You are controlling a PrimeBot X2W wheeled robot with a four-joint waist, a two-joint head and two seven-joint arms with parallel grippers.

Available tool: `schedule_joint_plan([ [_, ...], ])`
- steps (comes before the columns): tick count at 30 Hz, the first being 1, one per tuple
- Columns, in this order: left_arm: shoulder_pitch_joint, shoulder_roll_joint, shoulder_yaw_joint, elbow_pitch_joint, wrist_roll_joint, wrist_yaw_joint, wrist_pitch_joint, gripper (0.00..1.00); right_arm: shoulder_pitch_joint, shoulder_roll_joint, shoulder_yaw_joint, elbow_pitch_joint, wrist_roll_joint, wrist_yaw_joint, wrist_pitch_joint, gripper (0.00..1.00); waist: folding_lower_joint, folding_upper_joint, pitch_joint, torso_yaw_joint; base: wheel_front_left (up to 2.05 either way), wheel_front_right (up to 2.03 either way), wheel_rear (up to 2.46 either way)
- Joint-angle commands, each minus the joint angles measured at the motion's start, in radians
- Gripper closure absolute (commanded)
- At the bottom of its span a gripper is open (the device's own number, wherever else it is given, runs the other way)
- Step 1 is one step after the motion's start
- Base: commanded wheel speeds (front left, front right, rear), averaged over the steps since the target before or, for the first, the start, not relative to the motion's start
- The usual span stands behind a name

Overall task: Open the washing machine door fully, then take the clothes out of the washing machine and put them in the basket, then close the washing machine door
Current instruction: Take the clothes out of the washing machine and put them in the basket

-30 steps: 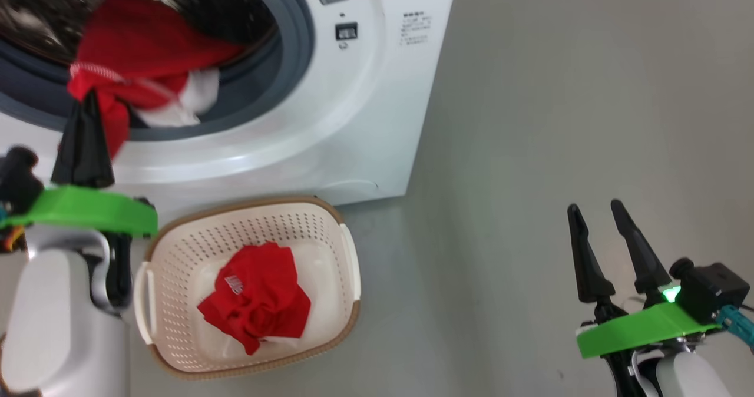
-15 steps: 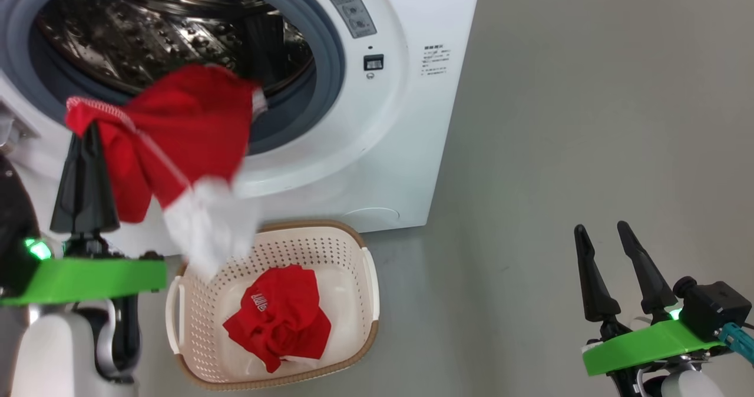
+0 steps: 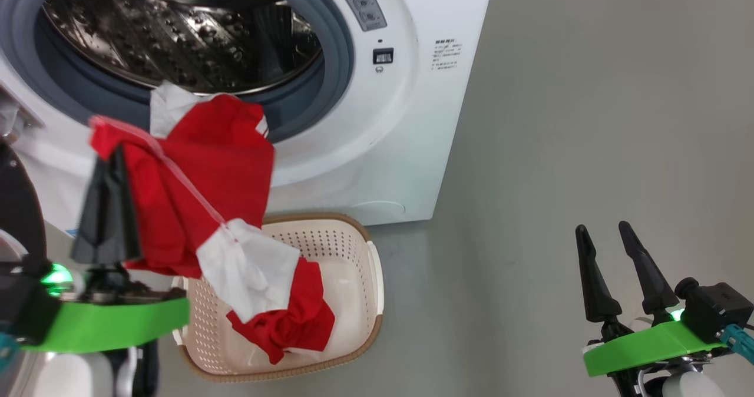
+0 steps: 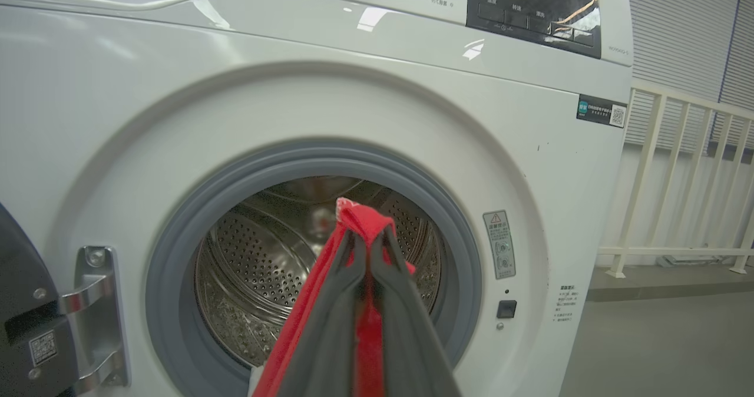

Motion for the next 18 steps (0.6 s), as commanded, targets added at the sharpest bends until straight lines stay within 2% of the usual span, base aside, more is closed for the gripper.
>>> schedule_joint_plan([
  [1, 0.003, 0.013, 0.019, -0.014, 0.013, -0.006, -0.004, 1.0, -0.016, -0.005, 0.024, -0.027, -0.004, 0.006, -0.006, 0.0, 0.0, 0.0, 0.01, 0.0, 0.0, 0.0, 0.0],
  [10, 0.011, 0.007, -0.038, 0.17, 0.024, -0.006, -0.004, 1.0, -0.055, -0.005, 0.04, -0.036, 0.014, 0.006, -0.006, 0.0, 0.0, 0.0, 0.091, -0.02, 0.0, 0.0, 0.0],
  [18, -0.077, 0.028, -0.06, 0.468, 0.056, -0.006, -0.004, 1.0, -0.107, -0.005, 0.049, -0.046, 0.037, 0.006, -0.006, 0.0, 0.0, 0.0, 0.202, -0.051, 0.0, 0.0, 0.0],
])
